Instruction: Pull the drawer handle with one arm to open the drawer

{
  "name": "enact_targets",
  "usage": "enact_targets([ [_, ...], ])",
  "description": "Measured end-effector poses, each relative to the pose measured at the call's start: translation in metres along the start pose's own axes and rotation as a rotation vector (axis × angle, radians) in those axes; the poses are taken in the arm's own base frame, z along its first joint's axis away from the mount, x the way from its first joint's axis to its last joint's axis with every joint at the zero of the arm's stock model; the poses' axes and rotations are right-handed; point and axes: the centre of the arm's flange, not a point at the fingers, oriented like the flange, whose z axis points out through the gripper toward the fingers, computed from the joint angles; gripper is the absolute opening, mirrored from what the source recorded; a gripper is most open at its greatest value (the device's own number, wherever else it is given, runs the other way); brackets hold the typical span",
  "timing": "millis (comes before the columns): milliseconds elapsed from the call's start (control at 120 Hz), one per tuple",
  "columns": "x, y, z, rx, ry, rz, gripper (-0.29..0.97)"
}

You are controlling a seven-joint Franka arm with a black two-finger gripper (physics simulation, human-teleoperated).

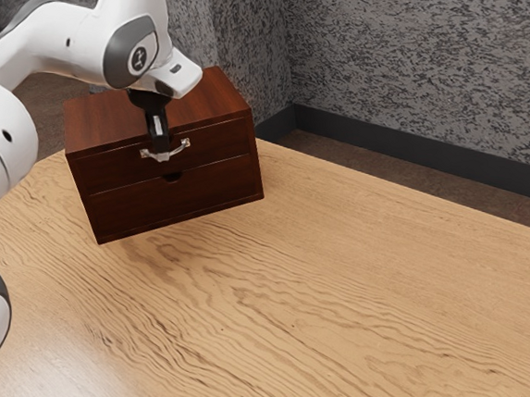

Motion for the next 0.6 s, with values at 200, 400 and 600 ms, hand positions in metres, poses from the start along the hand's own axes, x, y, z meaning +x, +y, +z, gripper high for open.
enact_targets([
  [200,0.002,-0.003,0.015,-0.001,-0.005,-0.027,0.22],
  [400,0.003,0.003,0.026,-0.022,-0.017,-0.044,0.07],
  [600,0.010,0.045,0.018,-0.050,-0.008,-0.010,-0.04],
])
